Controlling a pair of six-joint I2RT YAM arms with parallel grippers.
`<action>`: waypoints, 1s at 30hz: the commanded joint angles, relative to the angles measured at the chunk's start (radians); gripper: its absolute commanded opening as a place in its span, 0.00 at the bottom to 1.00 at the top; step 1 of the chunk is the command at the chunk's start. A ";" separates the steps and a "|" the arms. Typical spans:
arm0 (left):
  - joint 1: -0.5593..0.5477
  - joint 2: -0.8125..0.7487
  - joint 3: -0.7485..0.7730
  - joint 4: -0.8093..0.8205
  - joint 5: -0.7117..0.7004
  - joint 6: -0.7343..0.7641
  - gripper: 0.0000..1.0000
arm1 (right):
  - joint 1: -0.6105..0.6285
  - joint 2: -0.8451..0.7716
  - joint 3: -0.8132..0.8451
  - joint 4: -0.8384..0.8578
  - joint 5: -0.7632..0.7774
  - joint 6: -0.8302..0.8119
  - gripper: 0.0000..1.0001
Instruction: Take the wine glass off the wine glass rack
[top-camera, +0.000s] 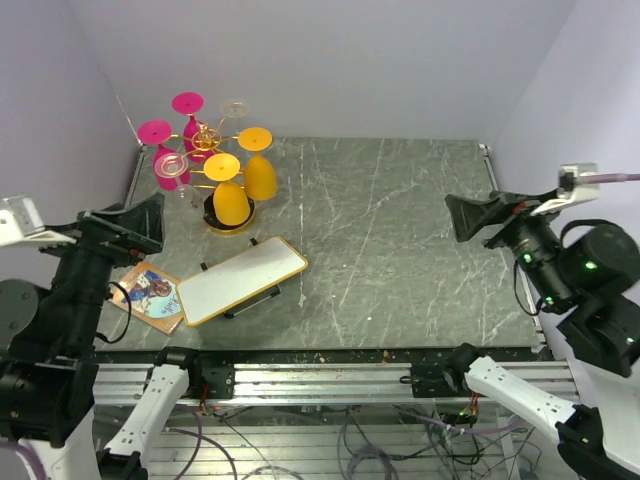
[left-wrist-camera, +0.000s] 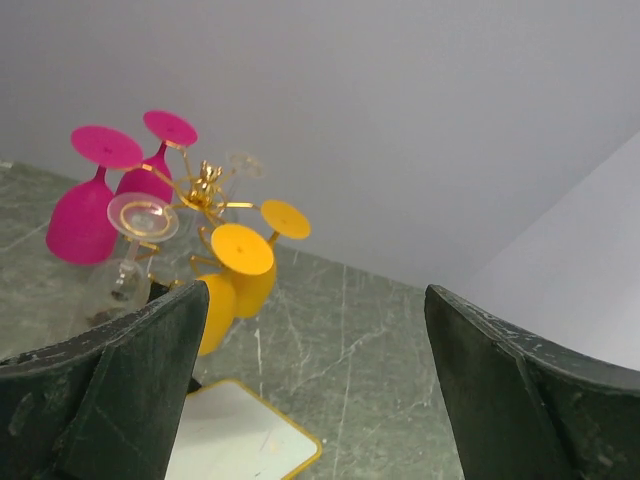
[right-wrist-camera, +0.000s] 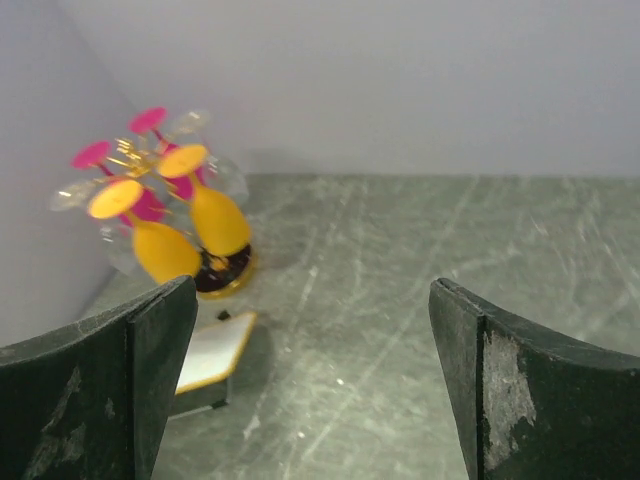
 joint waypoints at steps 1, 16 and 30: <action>-0.005 -0.011 -0.088 0.059 -0.002 0.019 0.99 | -0.089 -0.022 -0.116 0.024 -0.019 0.036 0.99; -0.015 0.004 -0.376 0.164 0.059 0.026 0.99 | -0.351 -0.026 -0.415 0.053 0.004 0.163 0.99; -0.020 0.129 -0.392 0.162 0.161 -0.040 0.99 | -0.401 -0.118 -0.544 0.136 -0.003 0.163 1.00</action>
